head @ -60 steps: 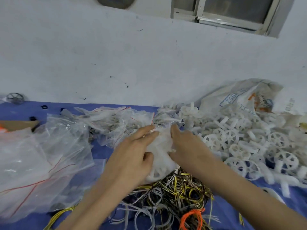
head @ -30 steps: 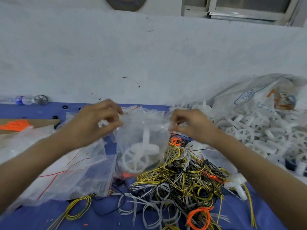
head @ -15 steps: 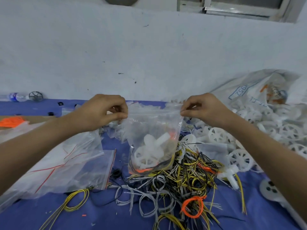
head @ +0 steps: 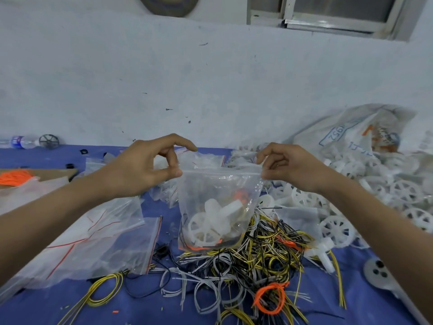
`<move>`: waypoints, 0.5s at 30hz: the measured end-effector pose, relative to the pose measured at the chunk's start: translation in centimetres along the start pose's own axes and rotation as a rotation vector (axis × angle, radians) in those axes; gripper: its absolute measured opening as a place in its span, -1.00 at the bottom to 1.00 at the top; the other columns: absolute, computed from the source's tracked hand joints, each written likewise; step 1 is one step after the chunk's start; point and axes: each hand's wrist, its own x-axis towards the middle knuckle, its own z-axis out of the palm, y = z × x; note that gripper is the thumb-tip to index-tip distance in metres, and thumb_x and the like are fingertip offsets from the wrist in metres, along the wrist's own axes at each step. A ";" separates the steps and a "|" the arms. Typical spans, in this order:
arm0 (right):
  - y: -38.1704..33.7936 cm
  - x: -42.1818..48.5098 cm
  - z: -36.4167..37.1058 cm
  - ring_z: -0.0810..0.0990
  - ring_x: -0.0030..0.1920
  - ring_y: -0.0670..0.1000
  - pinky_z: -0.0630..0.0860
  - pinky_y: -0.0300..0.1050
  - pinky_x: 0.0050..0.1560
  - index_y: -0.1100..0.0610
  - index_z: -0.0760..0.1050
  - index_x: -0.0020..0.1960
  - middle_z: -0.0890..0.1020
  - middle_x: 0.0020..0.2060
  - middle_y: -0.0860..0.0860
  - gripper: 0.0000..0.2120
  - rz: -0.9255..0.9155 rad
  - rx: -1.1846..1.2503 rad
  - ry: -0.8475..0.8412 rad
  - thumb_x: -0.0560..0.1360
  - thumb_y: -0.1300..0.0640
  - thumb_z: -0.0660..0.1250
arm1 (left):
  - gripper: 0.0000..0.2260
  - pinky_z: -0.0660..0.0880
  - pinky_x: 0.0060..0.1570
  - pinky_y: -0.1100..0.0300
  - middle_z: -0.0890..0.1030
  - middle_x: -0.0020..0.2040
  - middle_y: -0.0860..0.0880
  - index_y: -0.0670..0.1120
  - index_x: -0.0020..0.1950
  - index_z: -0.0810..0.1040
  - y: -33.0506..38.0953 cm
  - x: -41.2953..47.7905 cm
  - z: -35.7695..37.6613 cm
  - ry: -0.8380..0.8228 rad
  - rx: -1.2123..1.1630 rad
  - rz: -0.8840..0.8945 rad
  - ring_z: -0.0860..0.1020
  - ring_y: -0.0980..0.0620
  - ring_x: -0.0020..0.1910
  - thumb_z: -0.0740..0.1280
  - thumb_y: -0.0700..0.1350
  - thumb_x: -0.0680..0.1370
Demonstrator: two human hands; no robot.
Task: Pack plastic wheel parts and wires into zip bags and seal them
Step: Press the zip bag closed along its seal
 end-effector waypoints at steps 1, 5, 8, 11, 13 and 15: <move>-0.2 -0.2 0.0 0.59 -0.30 -0.13 0.50 -0.35 -0.20 0.03 0.57 -0.07 0.62 -0.30 0.05 -0.74 0.013 -0.008 -0.019 0.39 0.36 0.45 | -0.57 0.40 0.11 0.39 0.57 -0.24 0.03 0.27 0.20 0.44 0.3 -0.2 0.2 -0.004 -0.014 0.007 0.57 0.12 -0.08 0.41 -0.18 0.48; -2.6 -1.1 1.5 0.59 -0.06 -0.26 0.46 -0.39 0.06 -0.20 0.54 0.04 0.66 -0.14 -0.15 -0.68 0.011 -0.121 -0.173 0.34 0.04 0.50 | -0.52 0.33 0.06 0.49 0.57 -0.21 0.12 0.31 0.22 0.41 2.2 -0.5 2.0 -0.064 -0.020 0.084 0.56 0.21 -0.06 0.42 -0.17 0.48; -5.0 -1.2 4.5 0.59 0.00 -0.25 0.43 -0.35 0.15 -0.08 0.63 -0.04 0.68 -0.07 -0.16 -0.82 -0.150 -0.110 -0.198 0.36 0.02 0.49 | -0.56 0.35 0.02 0.45 0.57 -0.20 0.13 0.29 0.18 0.44 3.7 -0.3 3.9 -0.081 -0.025 0.127 0.56 0.21 -0.09 0.42 -0.19 0.48; -5.6 -1.2 5.8 0.66 -0.11 -0.04 0.54 -0.05 0.09 0.16 0.67 -0.10 0.71 -0.16 0.03 -0.92 -0.179 -0.095 -0.153 0.41 0.20 0.46 | -0.64 0.40 0.04 0.31 0.56 -0.19 0.14 0.21 0.12 0.41 4.0 -0.3 4.6 -0.062 -0.079 0.088 0.57 0.13 -0.09 0.42 -0.18 0.48; -5.4 -1.4 5.9 0.65 -0.16 -0.02 0.57 -0.07 0.04 0.19 0.67 -0.11 0.70 -0.21 0.03 -0.94 -0.169 -0.065 -0.135 0.41 0.24 0.46 | -0.67 0.36 -0.03 0.42 0.58 -0.22 0.14 0.14 0.11 0.42 3.6 -0.4 4.8 -0.035 -0.114 0.057 0.57 0.16 -0.11 0.43 -0.18 0.47; -5.2 -1.7 6.3 0.62 -0.22 -0.12 0.55 -0.25 -0.06 0.20 0.66 -0.13 0.67 -0.26 -0.05 -0.95 -0.204 -0.072 -0.114 0.41 0.27 0.46 | -0.68 0.33 -0.05 0.49 0.60 -0.24 0.14 0.11 0.07 0.41 3.4 -0.5 5.2 -0.018 -0.128 0.020 0.56 0.19 -0.11 0.44 -0.19 0.46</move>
